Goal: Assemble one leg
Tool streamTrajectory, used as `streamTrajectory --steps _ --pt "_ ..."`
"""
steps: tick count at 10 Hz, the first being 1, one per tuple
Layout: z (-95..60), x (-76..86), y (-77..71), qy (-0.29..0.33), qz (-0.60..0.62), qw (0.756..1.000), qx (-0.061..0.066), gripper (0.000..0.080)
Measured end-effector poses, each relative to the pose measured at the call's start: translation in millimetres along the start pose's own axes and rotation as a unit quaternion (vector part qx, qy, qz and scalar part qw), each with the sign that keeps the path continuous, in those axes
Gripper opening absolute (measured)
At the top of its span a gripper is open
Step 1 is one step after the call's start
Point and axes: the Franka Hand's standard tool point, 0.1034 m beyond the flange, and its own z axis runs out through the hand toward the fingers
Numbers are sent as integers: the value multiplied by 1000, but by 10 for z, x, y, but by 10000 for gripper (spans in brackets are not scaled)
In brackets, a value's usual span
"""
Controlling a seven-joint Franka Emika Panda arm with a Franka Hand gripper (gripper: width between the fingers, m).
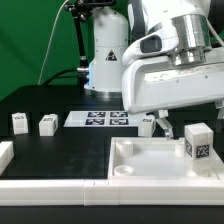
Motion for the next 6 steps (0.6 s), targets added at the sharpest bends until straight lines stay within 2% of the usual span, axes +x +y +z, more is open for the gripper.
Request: streamTrajectory --steps 1,3,6 --pt "18 -87 -47 -68 2 998 13 649" --pt "0 -46 -36 -159 3 987 30 649" --pt "-12 -29 -43 -253 4 966 53 649"
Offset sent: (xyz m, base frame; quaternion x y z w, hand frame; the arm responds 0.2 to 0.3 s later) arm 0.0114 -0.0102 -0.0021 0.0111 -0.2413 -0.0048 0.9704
